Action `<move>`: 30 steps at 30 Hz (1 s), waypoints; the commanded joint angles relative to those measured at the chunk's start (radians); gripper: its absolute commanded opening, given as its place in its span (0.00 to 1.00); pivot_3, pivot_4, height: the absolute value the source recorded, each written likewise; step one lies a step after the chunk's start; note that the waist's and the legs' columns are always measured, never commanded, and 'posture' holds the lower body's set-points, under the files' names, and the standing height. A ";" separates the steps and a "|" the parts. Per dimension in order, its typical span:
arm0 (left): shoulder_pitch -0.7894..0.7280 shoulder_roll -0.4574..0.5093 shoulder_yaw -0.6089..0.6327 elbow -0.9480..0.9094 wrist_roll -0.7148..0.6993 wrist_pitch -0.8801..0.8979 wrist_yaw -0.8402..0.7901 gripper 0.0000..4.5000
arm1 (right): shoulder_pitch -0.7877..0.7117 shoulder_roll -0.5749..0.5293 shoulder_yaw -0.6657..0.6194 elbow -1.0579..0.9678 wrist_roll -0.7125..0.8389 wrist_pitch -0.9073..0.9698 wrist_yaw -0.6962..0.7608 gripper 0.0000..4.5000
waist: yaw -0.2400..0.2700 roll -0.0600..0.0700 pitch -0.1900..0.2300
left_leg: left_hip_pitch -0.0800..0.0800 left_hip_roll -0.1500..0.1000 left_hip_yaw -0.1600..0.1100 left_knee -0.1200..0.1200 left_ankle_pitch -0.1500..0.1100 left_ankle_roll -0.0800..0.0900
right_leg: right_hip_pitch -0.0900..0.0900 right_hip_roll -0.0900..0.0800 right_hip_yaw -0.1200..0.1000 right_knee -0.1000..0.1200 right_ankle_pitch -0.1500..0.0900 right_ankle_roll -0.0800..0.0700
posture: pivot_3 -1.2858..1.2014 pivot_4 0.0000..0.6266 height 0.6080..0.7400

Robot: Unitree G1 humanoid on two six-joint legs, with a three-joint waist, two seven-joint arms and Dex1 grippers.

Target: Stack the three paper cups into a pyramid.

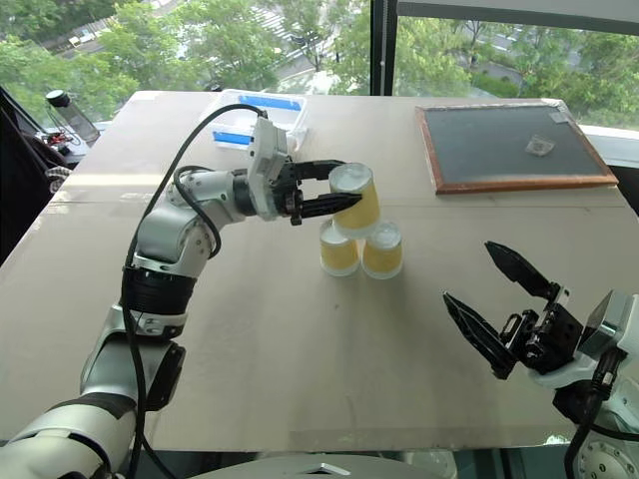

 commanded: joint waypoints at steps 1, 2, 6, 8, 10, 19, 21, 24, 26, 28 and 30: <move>-0.010 -0.018 0.000 0.005 0.030 -0.057 -0.007 0.52 | -0.006 -0.010 -0.017 -0.037 0.011 -0.016 -0.019 1.00 | 0.000 0.000 0.000 | 0.000 0.000 0.000 0.000 0.000 0.000 | 0.000 0.000 0.000 0.000 0.000 0.000 | 0.52 0.24 1.00; -0.015 -0.024 0.001 0.015 0.036 -0.063 -0.006 0.52 | -0.007 -0.010 -0.014 -0.036 0.006 -0.017 -0.020 1.00 | 0.000 0.000 0.000 | 0.000 0.000 0.000 0.000 0.000 0.000 | 0.000 0.000 0.000 0.000 0.000 0.000 | 0.52 0.24 1.00; -0.027 -0.032 -0.006 0.050 0.064 -0.082 -0.030 0.52 | -0.020 -0.016 -0.012 -0.029 0.010 -0.016 -0.018 1.00 | 0.000 0.000 0.000 | 0.000 0.000 0.000 0.000 0.000 0.000 | 0.000 0.000 0.000 0.000 0.000 0.000 | 0.52 0.24 1.00; -0.022 -0.029 -0.010 0.056 0.072 -0.081 -0.043 0.52 | -0.025 -0.020 -0.014 -0.028 0.011 -0.014 -0.021 1.00 | 0.000 0.000 0.000 | 0.000 0.000 0.000 0.000 0.000 0.000 | 0.000 0.000 0.000 0.000 0.000 0.000 | 0.52 0.24 1.00; -0.010 -0.027 -0.012 0.055 0.080 -0.084 -0.049 0.52 | -0.023 -0.021 -0.014 -0.031 0.013 -0.014 -0.023 1.00 | 0.000 0.000 0.000 | 0.000 0.000 0.000 0.000 0.000 0.000 | 0.000 0.000 0.000 0.000 0.000 0.000 | 0.52 0.24 1.00; 0.004 -0.036 -0.011 0.054 0.092 -0.061 -0.036 0.99 | -0.007 -0.024 -0.014 -0.034 0.015 -0.016 -0.019 1.00 | 0.000 0.000 0.000 | 0.000 0.000 0.000 0.000 0.000 0.000 | 0.000 0.000 0.000 0.000 0.000 0.000 | 0.52 0.24 1.00; 0.002 -0.043 0.000 0.052 0.079 -0.057 -0.033 1.00 | -0.005 -0.024 -0.013 -0.035 0.014 -0.017 -0.019 1.00 | 0.000 0.000 0.000 | 0.000 0.000 0.000 0.000 0.000 0.000 | 0.000 0.000 0.000 0.000 0.000 0.000 | 0.52 0.24 1.00; 0.018 -0.037 -0.003 0.040 0.077 -0.070 -0.048 1.00 | -0.006 -0.026 -0.015 -0.038 0.015 -0.015 -0.022 1.00 | 0.000 0.000 0.000 | 0.000 0.000 0.000 0.000 0.000 0.000 | 0.000 0.000 0.000 0.000 0.000 0.000 | 0.52 0.24 1.00; 0.031 -0.042 0.009 0.027 0.059 -0.067 -0.047 1.00 | 0.004 -0.025 -0.017 -0.034 0.015 -0.021 -0.011 1.00 | 0.000 0.000 0.000 | 0.000 0.000 0.000 0.000 0.000 0.000 | 0.000 0.000 0.000 0.000 0.000 0.000 | 0.52 0.24 1.00; 0.040 -0.045 0.023 0.013 0.047 -0.067 -0.040 1.00 | 0.015 -0.022 -0.020 -0.030 0.015 -0.028 0.001 1.00 | 0.000 0.000 0.000 | 0.000 0.000 0.000 0.000 0.000 0.000 | 0.000 0.000 0.000 0.000 0.000 0.000 | 0.52 0.24 1.00; 0.053 -0.037 0.036 -0.004 0.037 -0.059 -0.037 1.00 | 0.024 -0.021 -0.019 -0.023 0.014 -0.035 0.013 1.00 | 0.000 0.000 0.000 | 0.000 0.000 -0.001 0.000 0.000 0.000 | 0.000 0.000 0.000 0.000 0.000 0.000 | 0.52 0.24 1.00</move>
